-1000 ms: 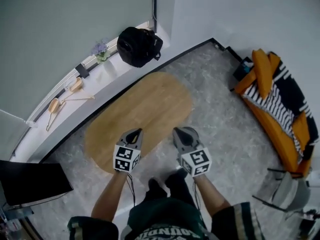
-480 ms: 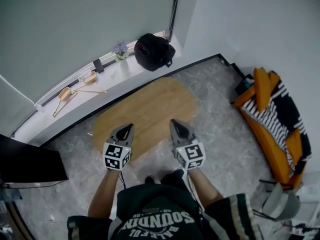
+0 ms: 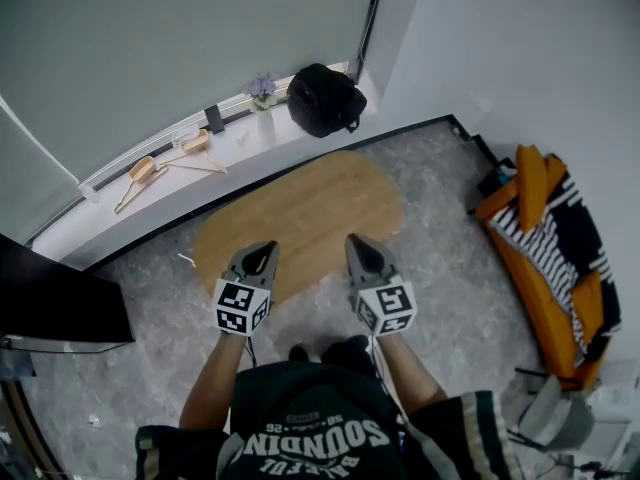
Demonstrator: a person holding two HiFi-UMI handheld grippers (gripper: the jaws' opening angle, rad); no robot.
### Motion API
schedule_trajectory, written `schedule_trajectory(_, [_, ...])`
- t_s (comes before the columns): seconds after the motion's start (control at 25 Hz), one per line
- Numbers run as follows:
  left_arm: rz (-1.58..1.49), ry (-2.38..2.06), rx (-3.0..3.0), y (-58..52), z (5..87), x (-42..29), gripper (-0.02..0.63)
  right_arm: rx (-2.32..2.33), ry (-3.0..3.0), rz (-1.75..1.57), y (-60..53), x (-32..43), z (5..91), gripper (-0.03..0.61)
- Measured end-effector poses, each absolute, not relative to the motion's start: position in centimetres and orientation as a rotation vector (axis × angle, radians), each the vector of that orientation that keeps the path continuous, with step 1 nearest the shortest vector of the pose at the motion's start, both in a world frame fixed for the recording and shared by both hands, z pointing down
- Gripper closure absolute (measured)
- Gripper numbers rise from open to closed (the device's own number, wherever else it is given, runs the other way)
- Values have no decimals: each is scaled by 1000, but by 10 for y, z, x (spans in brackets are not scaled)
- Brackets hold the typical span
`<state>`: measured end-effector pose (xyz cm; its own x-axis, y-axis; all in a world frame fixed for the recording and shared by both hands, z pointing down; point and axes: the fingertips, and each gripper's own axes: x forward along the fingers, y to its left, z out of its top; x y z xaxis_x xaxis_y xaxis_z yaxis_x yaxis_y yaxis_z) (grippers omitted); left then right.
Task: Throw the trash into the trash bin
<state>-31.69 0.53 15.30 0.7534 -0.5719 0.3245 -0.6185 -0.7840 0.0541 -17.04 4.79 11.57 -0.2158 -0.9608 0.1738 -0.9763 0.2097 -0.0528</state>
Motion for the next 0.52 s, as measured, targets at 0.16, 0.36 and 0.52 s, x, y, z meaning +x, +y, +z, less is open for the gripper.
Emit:
schedule_trajectory(0.16, [437,-952,2792,17,158,-324,612,1893,-2371,206,60,-177,121,578])
schedule_trajectory(0.36, [438,-946,2800,25,156,-327,612,1888,-2364,194,70,-179,118,578])
schedule_trajectory(0.52, [444,-940,2809,27,157,-333,612,1900,-2359,202,72,-187,114,578])
